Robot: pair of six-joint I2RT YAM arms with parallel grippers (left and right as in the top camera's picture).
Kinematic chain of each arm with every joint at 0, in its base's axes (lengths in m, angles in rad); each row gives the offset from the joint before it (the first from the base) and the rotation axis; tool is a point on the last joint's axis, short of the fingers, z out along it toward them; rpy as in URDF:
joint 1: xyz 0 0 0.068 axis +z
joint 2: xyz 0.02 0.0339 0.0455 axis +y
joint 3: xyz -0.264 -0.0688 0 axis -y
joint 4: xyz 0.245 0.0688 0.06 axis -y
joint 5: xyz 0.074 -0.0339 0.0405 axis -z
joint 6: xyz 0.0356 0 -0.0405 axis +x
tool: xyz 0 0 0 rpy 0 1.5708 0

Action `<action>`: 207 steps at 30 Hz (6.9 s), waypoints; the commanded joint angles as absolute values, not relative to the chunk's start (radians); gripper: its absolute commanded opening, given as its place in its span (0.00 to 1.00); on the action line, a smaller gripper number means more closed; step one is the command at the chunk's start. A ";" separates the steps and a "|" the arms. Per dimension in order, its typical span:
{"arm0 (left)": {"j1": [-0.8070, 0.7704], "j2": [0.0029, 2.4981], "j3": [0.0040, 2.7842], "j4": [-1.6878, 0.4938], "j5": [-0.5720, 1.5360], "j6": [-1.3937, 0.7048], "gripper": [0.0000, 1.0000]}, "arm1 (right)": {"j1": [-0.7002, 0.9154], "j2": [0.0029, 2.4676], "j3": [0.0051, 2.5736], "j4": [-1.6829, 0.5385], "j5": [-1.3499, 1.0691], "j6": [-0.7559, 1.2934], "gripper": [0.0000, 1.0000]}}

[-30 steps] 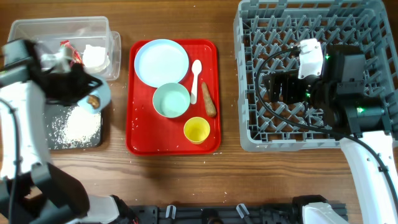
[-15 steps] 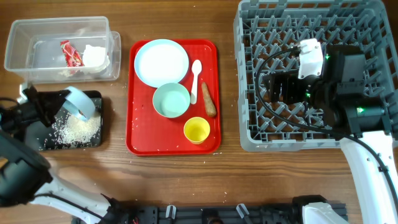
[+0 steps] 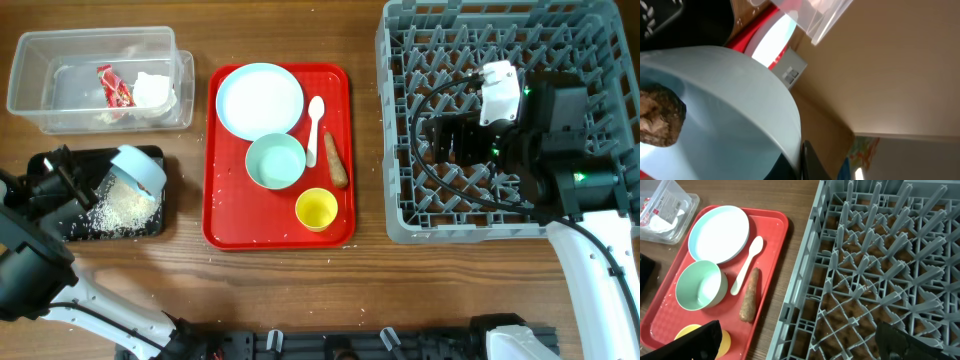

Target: Sort waste into correct bins and load items into the dishwasher rack

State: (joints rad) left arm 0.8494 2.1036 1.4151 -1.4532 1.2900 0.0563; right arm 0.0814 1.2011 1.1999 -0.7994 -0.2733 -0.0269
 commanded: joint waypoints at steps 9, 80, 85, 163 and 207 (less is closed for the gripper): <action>0.858 2.083 1.428 -1.590 1.291 0.820 0.04 | 0.081 1.208 1.218 -0.790 -0.290 -0.019 1.00; -0.371 1.741 1.171 -1.144 0.009 -0.427 0.04 | 0.081 1.208 1.217 -0.778 -0.286 0.026 1.00; -0.371 1.741 1.176 -1.126 0.010 -0.427 0.29 | 0.081 1.208 1.217 -0.778 -0.286 0.026 1.00; -0.180 1.692 1.428 -0.658 1.176 -0.518 0.04 | 0.081 1.302 1.216 -0.558 -0.895 0.030 0.99; -0.195 1.692 1.428 -0.645 1.413 -0.615 0.04 | 0.184 1.487 1.216 -0.143 -1.259 0.030 0.58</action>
